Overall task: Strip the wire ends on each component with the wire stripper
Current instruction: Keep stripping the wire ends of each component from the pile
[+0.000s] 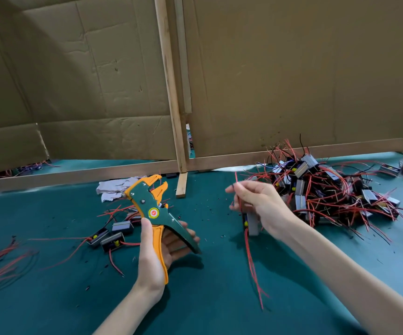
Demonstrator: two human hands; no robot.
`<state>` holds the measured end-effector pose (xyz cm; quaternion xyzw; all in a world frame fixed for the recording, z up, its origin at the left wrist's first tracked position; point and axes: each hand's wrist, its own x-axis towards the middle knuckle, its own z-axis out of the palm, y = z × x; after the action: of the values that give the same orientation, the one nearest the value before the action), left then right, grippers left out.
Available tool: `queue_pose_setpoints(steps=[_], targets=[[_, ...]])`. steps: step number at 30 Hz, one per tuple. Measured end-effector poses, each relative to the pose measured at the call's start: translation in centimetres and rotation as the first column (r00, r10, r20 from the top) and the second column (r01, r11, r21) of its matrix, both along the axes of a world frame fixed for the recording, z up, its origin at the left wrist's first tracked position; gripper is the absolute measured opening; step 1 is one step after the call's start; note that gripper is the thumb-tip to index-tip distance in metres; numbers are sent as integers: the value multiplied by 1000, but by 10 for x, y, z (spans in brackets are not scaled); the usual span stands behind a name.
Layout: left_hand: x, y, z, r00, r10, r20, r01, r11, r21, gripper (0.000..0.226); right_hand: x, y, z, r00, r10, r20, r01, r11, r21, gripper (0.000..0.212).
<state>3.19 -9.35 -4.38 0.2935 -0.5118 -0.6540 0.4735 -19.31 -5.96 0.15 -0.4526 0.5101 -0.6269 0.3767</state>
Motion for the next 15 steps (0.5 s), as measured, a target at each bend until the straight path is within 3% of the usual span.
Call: queue_pose_setpoints(steps=[3,8,15], targets=[[-1,4,1,989,-136,56,134,990,43,84,4,12,-17,988,137,-76,-132,989,61,23],[-1,7,2,949,-301,94,290,950,115,88,10,24,-19,964,265,-11,-262,958,120,22],[0,9,3,944,-317,88,305,944,125,86,28,25,-24,967,244,68,-253,933,257,21]])
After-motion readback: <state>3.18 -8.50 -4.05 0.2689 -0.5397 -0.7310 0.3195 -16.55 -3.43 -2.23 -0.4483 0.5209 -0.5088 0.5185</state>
